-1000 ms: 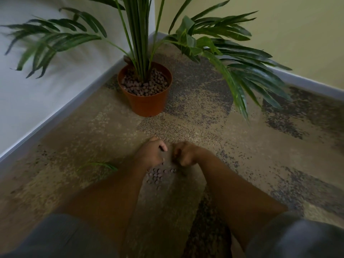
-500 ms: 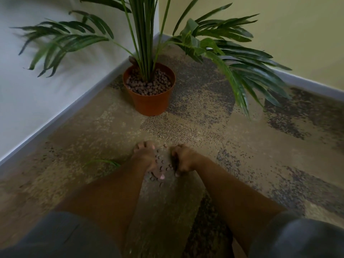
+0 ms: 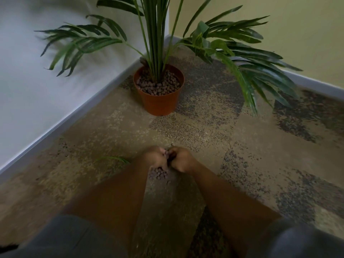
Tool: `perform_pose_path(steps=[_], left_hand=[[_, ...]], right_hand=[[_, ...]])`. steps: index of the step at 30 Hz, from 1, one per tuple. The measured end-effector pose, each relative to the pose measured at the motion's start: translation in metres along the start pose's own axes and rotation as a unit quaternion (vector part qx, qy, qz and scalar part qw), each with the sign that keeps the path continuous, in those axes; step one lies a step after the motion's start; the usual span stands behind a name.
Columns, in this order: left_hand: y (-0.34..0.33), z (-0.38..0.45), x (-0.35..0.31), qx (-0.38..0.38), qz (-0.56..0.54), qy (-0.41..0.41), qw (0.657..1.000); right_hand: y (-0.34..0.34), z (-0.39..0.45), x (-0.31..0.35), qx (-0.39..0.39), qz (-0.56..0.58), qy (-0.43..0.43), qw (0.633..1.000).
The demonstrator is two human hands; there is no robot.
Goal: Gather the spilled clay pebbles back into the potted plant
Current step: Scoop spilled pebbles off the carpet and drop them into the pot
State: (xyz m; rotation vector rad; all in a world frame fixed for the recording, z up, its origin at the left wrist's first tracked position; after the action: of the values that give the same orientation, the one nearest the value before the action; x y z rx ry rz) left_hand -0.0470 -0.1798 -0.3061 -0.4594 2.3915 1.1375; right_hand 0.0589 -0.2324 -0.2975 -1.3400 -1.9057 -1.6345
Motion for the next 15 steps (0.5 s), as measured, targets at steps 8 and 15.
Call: perform_pose_path(steps=[8, 15], left_hand=[[-0.015, -0.016, -0.003, 0.080, -0.403, 0.118, 0.904], [-0.014, -0.015, -0.002, 0.027, -0.536, 0.207, 0.818]], right_hand=[[-0.004, -0.003, -0.001, -0.010, 0.370, -0.230, 0.900], [-0.005, 0.001, -0.006, 0.017, 0.508, -0.295, 0.809]])
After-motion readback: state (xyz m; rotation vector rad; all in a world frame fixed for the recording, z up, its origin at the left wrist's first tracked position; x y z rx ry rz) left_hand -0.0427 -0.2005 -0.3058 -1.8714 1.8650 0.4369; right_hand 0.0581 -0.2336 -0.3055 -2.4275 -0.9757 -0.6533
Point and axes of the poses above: each hand's wrist, its own z-axis towards the middle knuckle, its own y-axis out of the back of the hand, x = y × z, the point moved 5 cm from there along z, towards the middle knuckle, and after that the axes turned 14 degrees about -x, right-handed, at the moved point
